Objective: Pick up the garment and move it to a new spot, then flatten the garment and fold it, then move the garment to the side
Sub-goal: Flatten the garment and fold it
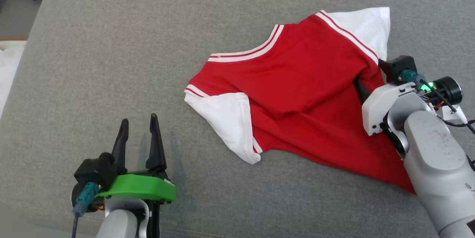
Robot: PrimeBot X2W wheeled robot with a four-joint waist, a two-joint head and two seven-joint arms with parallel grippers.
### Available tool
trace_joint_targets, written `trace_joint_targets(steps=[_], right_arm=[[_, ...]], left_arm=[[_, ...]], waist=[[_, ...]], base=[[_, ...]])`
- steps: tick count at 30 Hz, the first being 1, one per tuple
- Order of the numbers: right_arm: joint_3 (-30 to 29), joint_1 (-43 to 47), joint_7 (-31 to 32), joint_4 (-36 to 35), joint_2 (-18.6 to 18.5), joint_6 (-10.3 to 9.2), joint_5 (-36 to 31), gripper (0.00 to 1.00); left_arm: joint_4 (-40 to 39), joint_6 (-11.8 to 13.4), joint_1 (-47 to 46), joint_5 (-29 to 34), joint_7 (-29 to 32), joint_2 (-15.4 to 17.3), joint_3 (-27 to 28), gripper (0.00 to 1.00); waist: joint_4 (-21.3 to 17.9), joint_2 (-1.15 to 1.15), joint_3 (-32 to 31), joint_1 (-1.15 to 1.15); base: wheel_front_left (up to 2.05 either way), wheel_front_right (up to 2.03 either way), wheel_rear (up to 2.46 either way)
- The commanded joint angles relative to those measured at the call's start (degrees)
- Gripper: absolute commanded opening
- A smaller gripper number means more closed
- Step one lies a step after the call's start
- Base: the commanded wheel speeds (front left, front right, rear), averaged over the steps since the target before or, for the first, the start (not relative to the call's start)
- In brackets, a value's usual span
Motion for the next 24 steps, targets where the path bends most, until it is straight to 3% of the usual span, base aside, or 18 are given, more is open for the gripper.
trace_joint_targets(steps=[1,2,8,14,21,22,23,24], right_arm=[[0.1,-1.7,-0.8,1.0,-0.1,-0.09,0.0,0.15],[0.4,-2.6,-1.5,1.6,0.0,-0.09,-0.1,0.0],[1.7,-9.6,-6.1,3.9,0.9,-0.09,-2.4,0.0],[4.4,-18.2,-8.5,6.2,4.3,-0.09,-5.1,0.0],[6.9,-27.3,-8.9,13.9,7.5,-0.09,-10.0,0.0],[6.7,-27.4,-8.5,15.3,7.8,-0.09,-10.5,0.34],[6.6,-27.6,-8.5,16.7,8.2,-0.09,-11.0,1.0],[6.6,-27.8,-9.0,17.6,8.5,-0.09,-11.3,1.0]], left_arm=[[0.0,0.3,-0.8,-0.2,0.0,0.2,0.0,1.0],[0.0,0.2,-0.9,-0.2,0.0,0.2,-0.1,1.0],[0.3,0.6,-1.3,-0.8,0.0,0.2,-1.2,1.0],[0.7,0.4,-1.7,-1.3,0.0,0.2,-2.4,1.0],[0.8,0.5,-2.0,-2.5,0.0,0.2,-4.2,1.0],[0.8,0.6,-2.0,-2.7,0.0,0.2,-4.4,1.0],[0.8,0.7,-2.1,-2.7,0.0,0.2,-4.6,1.0],[0.7,0.8,-2.1,-3.0,0.0,0.2,-4.7,1.0]], waist=[[1.3,0.0,1.3,0.0],[1.4,0.0,1.4,0.0],[2.0,0.0,1.5,0.0],[3.6,0.0,1.1,0.0],[6.9,0.0,1.8,0.0],[7.1,0.0,1.9,0.0],[7.4,0.0,2.0,0.0],[7.6,0.0,2.1,0.0]], base=[[0.0,0.0,0.0],[0.0,0.0,0.0],[0.0,0.0,0.0],[0.0,0.0,0.0],[0.0,0.0,0.0],[0.0,0.0,0.0],[0.0,0.0,0.0],[0.0,0.0,0.0]])
